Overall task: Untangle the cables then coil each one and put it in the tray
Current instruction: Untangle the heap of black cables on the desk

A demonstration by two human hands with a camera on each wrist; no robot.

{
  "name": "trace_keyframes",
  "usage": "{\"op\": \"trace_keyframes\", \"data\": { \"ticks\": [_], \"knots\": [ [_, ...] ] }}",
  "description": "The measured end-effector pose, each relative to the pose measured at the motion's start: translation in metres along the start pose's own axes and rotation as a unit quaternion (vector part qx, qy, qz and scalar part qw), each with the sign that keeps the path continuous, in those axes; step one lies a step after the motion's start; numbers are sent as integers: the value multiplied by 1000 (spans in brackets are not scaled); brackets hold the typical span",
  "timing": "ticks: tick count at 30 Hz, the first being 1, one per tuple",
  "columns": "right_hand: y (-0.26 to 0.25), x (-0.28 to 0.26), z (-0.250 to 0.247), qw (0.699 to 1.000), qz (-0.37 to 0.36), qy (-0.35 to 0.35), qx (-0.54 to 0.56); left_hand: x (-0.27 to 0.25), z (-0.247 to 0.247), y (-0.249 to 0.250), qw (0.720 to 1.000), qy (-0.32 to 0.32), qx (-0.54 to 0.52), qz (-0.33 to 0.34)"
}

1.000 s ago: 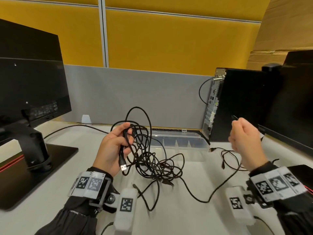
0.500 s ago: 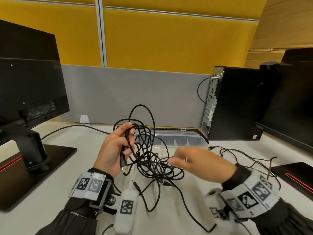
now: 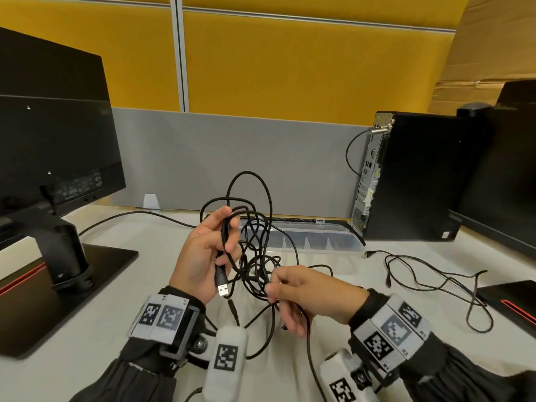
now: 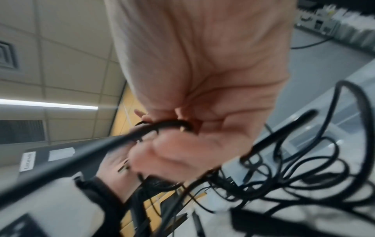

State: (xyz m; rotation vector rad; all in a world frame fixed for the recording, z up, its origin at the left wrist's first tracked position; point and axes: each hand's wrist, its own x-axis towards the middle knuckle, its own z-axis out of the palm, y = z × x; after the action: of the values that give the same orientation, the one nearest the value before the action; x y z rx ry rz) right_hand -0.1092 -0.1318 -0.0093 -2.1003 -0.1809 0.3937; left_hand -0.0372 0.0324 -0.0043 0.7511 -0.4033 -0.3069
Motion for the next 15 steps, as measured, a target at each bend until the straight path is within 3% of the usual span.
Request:
{"op": "trace_keyframes", "data": {
  "ticks": [10, 12, 15],
  "knots": [
    [4, 12, -9, 977, -41, 210, -3, -1, -2, 1, 997, -65, -48, -21],
    [9, 13, -22, 969, -59, 225, -88, -1, -1, 1, 997, -57, -38, -25],
    [15, 17, -35, 952, -51, 160, -257, 0, -1, -2, 998, -42, -30, -27]
  ]
}}
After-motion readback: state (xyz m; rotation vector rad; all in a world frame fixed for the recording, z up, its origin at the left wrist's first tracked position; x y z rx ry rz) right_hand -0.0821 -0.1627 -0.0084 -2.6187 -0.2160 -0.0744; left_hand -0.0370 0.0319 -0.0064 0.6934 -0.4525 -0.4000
